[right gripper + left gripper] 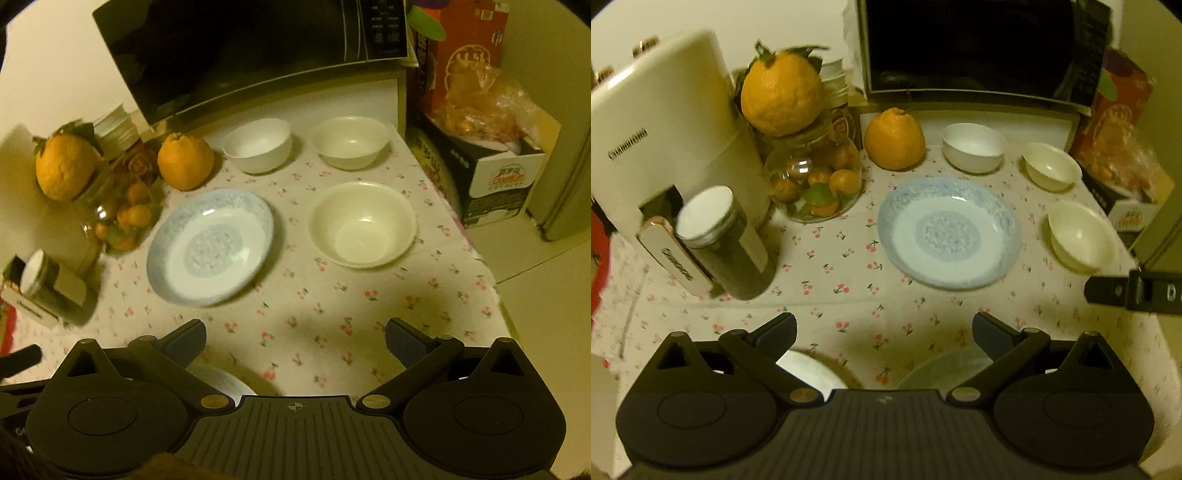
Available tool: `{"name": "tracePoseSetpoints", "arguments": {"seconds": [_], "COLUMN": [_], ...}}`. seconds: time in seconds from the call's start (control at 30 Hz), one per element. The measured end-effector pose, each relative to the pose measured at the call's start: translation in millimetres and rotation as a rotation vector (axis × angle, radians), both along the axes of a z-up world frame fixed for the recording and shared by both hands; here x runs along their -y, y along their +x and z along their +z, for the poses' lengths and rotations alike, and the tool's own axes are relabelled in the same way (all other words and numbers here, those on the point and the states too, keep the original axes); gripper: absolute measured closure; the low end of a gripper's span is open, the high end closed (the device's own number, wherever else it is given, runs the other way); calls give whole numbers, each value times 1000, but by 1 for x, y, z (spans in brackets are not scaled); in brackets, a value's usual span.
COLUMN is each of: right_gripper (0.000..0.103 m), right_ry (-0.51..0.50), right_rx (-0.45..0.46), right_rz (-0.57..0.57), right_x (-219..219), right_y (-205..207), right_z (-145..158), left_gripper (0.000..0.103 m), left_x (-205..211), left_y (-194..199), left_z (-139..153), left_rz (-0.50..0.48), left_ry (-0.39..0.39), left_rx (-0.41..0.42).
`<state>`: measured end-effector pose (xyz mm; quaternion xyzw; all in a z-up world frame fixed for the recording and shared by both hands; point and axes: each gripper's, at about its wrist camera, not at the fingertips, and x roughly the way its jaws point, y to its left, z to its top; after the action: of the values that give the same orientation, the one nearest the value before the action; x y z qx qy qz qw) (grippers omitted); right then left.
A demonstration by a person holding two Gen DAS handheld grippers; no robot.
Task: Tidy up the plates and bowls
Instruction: 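Move the left gripper over the shallow blue-patterned plate's rim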
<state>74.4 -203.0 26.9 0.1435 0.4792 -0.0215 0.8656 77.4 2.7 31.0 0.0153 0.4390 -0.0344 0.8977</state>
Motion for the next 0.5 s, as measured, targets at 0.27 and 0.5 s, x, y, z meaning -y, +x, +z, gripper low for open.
{"name": "tracePoseSetpoints", "arguments": {"seconds": [0.27, 0.5], "right_gripper": [0, 0], "right_ry": [91, 301], "right_rx": [7, -17], "right_rz": [25, 12], "right_x": [-1, 10], "right_y": [33, 60], "right_z": [-7, -34], "left_gripper": [2, 5], "left_x": [-18, -30], "left_y": [36, 66], "left_z": [-12, -22], "left_rz": [50, 58], "left_ry": [-101, -157], "left_rx": [-60, -59]}}
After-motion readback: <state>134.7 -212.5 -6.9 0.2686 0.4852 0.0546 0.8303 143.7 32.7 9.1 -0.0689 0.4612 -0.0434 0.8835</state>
